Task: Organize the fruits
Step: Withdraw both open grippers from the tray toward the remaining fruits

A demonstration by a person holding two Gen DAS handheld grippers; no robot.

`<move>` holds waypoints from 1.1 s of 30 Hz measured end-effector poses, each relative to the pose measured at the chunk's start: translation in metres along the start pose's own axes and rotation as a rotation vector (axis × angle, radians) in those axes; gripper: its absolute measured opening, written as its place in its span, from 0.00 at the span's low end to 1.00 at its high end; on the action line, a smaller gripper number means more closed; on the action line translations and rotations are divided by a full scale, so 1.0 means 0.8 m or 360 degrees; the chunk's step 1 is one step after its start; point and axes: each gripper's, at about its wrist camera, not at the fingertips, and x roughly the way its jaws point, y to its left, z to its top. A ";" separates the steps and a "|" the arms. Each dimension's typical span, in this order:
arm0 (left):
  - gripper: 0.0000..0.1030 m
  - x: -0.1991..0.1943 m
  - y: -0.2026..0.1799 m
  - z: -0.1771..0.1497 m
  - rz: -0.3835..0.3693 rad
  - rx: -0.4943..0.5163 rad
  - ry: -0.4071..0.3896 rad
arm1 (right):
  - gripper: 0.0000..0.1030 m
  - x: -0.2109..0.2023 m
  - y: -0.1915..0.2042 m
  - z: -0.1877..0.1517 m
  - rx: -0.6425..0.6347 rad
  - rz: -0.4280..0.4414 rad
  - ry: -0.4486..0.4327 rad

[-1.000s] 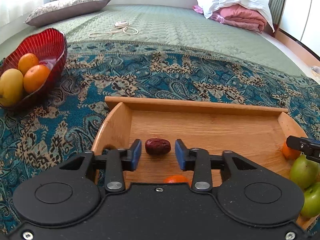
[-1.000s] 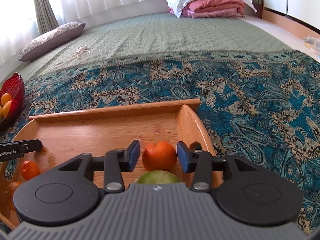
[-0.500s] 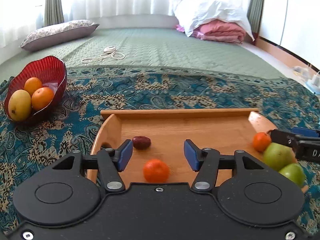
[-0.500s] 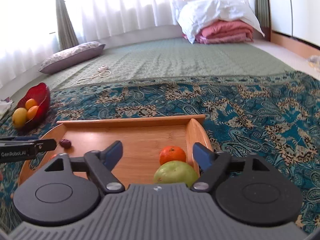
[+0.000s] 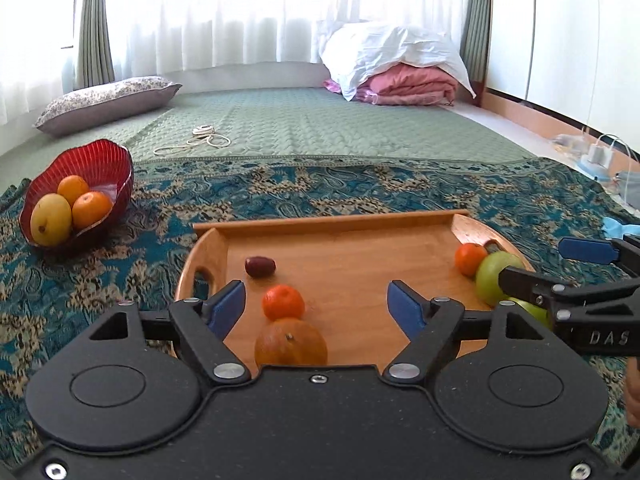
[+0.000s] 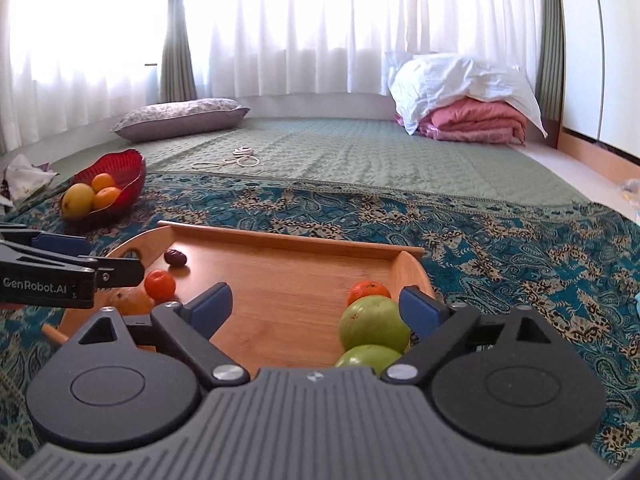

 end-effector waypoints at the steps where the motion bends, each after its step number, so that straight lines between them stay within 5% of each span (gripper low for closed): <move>1: 0.75 -0.004 0.000 -0.003 -0.0006 -0.0003 -0.0004 | 0.96 -0.005 0.003 -0.003 -0.0021 0.0001 -0.0014; 21: 0.87 -0.040 -0.006 -0.056 -0.0010 0.0062 -0.0010 | 1.00 -0.050 0.043 -0.070 -0.0239 -0.0004 -0.0047; 33: 0.88 -0.036 -0.008 -0.086 -0.0008 0.0069 0.0096 | 0.97 -0.057 0.073 -0.104 -0.0370 0.0136 0.0009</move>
